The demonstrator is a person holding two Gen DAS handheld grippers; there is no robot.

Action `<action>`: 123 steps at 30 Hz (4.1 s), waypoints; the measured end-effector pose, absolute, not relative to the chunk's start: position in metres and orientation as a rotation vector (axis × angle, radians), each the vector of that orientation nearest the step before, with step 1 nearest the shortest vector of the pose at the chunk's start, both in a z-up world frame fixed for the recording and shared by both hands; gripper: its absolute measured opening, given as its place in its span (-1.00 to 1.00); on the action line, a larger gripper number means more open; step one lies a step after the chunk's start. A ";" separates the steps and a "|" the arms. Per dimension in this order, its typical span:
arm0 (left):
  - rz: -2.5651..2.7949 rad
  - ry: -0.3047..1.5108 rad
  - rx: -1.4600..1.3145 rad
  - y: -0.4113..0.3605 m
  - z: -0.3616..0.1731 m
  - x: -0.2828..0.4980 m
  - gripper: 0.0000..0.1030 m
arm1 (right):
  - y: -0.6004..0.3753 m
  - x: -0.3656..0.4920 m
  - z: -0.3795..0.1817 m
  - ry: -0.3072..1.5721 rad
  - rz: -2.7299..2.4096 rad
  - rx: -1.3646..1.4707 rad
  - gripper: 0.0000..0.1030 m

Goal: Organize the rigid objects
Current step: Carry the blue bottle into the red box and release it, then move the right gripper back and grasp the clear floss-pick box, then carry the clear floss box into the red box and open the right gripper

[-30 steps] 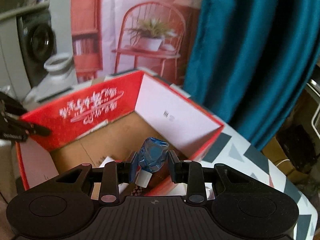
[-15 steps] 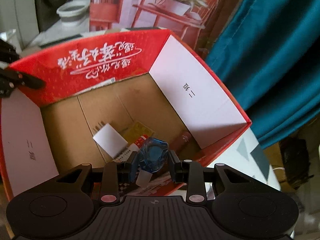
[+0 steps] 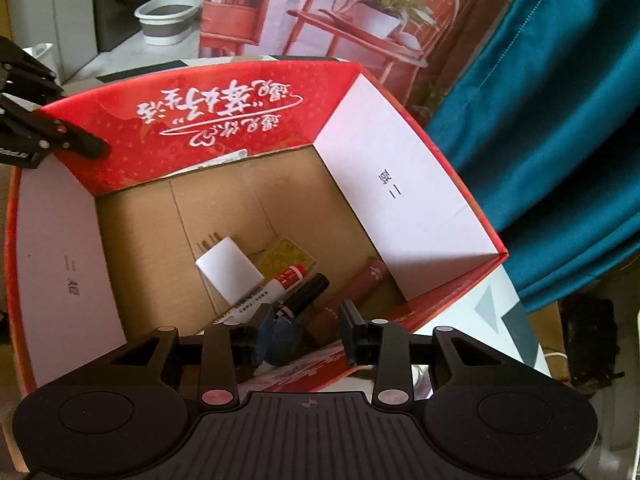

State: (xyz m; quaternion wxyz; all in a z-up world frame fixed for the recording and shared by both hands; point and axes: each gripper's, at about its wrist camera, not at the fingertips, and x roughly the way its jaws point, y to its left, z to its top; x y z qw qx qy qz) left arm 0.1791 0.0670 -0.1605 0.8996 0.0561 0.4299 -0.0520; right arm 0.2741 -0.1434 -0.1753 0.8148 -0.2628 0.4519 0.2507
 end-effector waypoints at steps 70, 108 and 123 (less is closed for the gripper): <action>-0.087 0.887 0.151 0.062 -0.160 0.179 -0.47 | -0.283 0.249 -0.264 1.200 0.326 -0.282 0.45; -0.094 0.885 0.156 0.061 -0.161 0.179 -0.47 | -0.156 0.267 -0.150 0.833 0.739 -0.579 0.46; -0.098 0.886 0.154 0.060 -0.162 0.179 -0.47 | -0.145 0.278 -0.190 0.906 0.739 -0.619 0.47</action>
